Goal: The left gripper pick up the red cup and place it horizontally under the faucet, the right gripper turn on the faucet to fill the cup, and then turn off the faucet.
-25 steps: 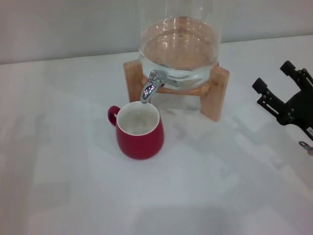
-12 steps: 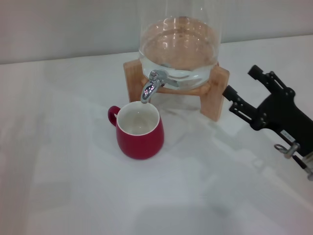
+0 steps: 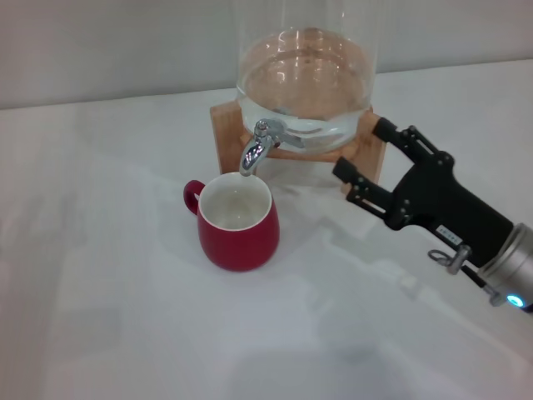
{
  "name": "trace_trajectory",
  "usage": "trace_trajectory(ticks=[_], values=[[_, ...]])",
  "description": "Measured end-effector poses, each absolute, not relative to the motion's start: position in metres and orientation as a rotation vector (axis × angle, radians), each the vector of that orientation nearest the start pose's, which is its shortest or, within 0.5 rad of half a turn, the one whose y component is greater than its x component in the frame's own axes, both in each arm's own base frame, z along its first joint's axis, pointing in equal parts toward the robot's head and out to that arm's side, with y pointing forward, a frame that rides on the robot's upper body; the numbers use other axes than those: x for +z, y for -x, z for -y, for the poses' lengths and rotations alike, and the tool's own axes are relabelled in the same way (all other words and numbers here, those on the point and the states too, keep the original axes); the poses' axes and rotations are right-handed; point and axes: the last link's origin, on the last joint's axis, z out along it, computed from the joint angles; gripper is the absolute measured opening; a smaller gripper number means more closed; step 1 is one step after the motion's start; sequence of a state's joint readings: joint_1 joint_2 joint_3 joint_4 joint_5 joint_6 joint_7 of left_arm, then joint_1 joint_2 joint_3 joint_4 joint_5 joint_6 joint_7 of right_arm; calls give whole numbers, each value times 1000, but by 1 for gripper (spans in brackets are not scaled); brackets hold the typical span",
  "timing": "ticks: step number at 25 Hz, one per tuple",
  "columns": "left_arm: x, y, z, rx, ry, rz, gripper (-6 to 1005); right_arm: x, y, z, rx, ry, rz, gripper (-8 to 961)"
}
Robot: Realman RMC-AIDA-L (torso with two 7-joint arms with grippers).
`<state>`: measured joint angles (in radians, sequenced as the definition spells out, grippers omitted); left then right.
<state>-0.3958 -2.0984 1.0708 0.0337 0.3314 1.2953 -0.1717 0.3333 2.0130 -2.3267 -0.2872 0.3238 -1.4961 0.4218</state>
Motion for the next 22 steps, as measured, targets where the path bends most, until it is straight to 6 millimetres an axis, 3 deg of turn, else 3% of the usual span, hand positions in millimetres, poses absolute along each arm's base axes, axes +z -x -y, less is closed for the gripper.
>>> trace_trajectory(ticks=[22], values=[[11, 354, -308, -647, 1518, 475, 515, -57, -242, -293, 1183, 2140, -357, 873]])
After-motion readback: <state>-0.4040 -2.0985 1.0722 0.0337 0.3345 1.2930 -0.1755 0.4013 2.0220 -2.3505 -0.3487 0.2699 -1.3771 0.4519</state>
